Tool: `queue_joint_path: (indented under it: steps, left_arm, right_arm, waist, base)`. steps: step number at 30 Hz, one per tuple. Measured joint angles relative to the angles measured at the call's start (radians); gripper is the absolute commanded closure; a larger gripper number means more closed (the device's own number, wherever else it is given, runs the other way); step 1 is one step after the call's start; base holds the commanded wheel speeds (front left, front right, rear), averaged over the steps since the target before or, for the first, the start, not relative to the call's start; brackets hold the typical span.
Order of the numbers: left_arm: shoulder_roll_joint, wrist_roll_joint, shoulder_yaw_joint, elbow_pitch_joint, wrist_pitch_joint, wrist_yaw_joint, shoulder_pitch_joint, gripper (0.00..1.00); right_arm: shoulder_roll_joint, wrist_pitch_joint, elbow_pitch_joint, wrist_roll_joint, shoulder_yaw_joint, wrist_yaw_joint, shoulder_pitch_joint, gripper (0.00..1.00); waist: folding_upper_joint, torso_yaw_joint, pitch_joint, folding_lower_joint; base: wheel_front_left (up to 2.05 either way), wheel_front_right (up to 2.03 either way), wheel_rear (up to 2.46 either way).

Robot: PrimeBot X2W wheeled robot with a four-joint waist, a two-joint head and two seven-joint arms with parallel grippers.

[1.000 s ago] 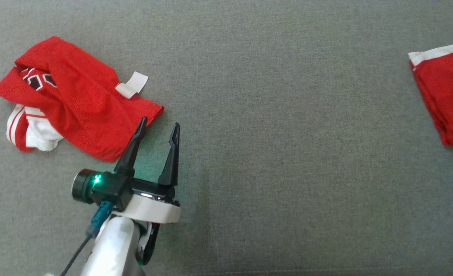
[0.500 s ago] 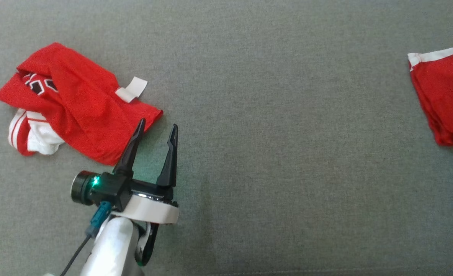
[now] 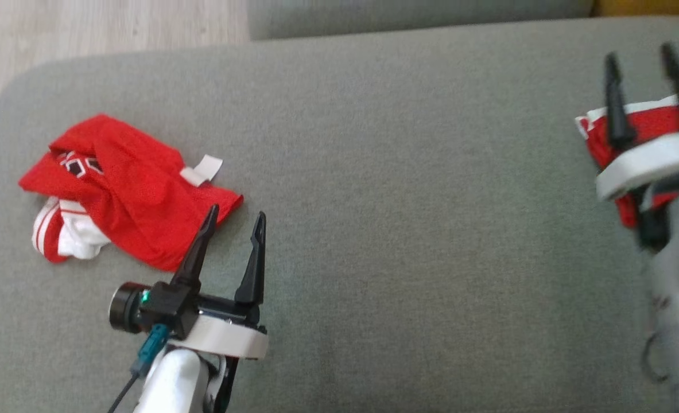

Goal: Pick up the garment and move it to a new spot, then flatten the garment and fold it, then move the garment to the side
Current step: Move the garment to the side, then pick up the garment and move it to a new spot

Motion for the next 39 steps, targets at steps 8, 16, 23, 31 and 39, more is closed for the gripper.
queue_joint_path:
  steps: [8,16,23,31,39]
  left_arm:
    - [0.0,0.0,0.006,-0.013,0.0,0.0,0.052,0.0]
    - [0.001,-0.011,0.006,-0.013,0.0,0.002,0.106,0.0]
    - [0.001,-0.02,0.007,-0.014,0.0,0.009,0.107,0.0]
    - [0.001,-0.019,0.008,-0.018,0.0,0.019,0.106,0.0]
    - [0.001,-0.019,0.019,-0.022,0.0,0.024,0.108,0.0]
  right_arm:
    - [0.186,-0.04,-0.169,0.069,0.002,0.0,0.221,0.0]
    - [0.203,-0.058,-0.233,0.086,0.029,0.0,0.437,0.0]
    - [0.217,-0.06,-0.278,0.1,0.046,0.0,0.482,0.0]
    - [0.217,-0.06,-0.312,0.12,0.058,0.0,0.483,0.0]
    - [0.217,-0.06,-0.325,0.133,0.116,0.0,0.523,0.0]
  waist:
    - [0.0,-0.021,-0.072,0.0]
    - [0.0,-0.015,-0.102,0.0001]
    - [0.0,-0.008,-0.102,0.0001]
    - [0.0,0.026,-0.105,0.0002]
    - [0.0,0.122,-0.118,0.0002]
  base:
    - [0.0,0.0,0.0]
    - [0.0,0.0,0.0]
    - [0.0,0.0,0.0]
    - [0.0,0.0,0.0]
    - [0.0,0.0,0.0]
